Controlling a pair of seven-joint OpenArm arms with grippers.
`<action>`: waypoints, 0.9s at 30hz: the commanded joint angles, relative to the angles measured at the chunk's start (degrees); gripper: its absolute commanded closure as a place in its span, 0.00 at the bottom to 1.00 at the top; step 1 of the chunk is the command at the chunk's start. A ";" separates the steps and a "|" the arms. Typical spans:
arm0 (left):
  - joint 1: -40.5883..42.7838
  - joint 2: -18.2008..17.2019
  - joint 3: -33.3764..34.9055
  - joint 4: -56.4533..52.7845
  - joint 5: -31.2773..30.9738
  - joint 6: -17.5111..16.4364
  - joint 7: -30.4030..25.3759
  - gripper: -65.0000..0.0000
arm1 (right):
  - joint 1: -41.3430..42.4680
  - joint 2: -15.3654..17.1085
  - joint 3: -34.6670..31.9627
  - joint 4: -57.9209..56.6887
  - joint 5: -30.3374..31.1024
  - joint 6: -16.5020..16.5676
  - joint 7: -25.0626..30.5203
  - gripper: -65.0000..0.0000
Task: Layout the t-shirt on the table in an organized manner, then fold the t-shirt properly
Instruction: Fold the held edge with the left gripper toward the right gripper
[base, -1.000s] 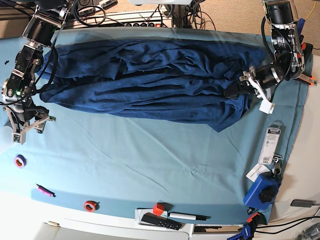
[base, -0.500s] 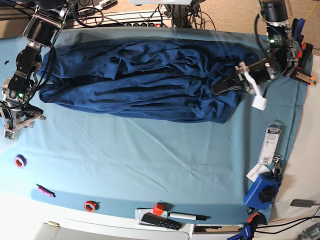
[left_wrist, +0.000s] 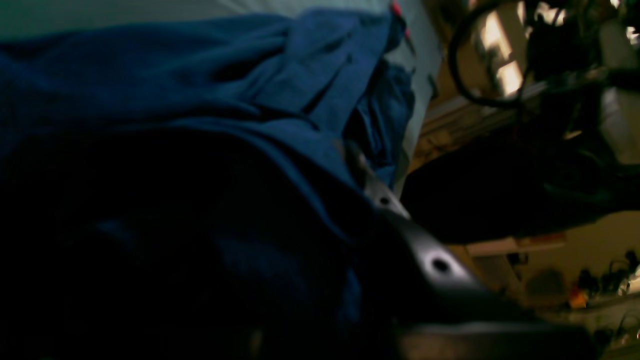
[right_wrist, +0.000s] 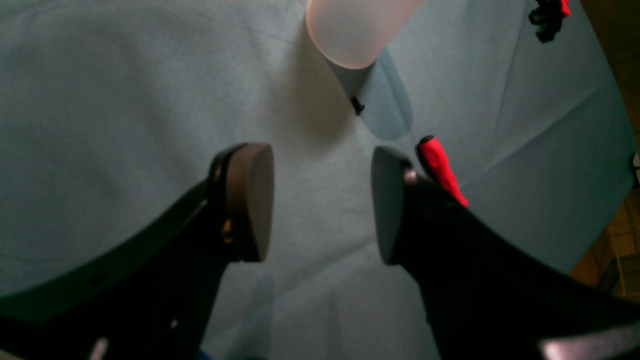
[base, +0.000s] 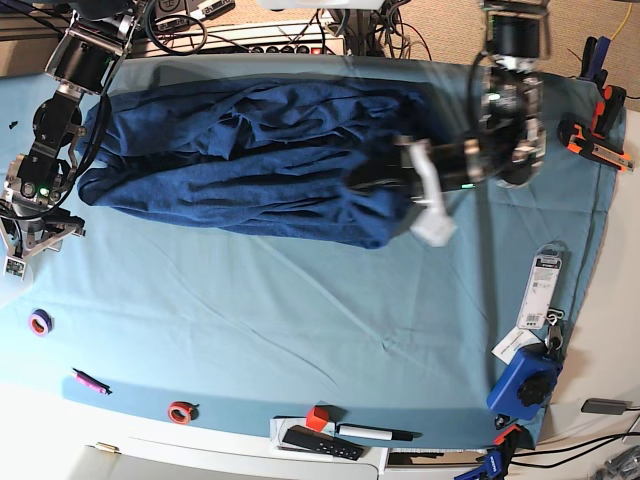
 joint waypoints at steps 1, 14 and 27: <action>-1.27 0.42 1.16 1.05 -0.55 -0.49 -1.81 1.00 | 1.09 1.20 0.26 0.85 -0.33 -0.31 1.20 0.52; -3.15 5.60 18.36 1.05 13.46 -0.49 -11.28 1.00 | 1.09 1.20 0.26 0.85 -0.31 -0.33 0.79 0.52; -5.03 8.66 23.93 1.05 27.43 4.13 -17.38 1.00 | 1.09 1.18 0.26 0.85 -0.26 -0.33 0.55 0.52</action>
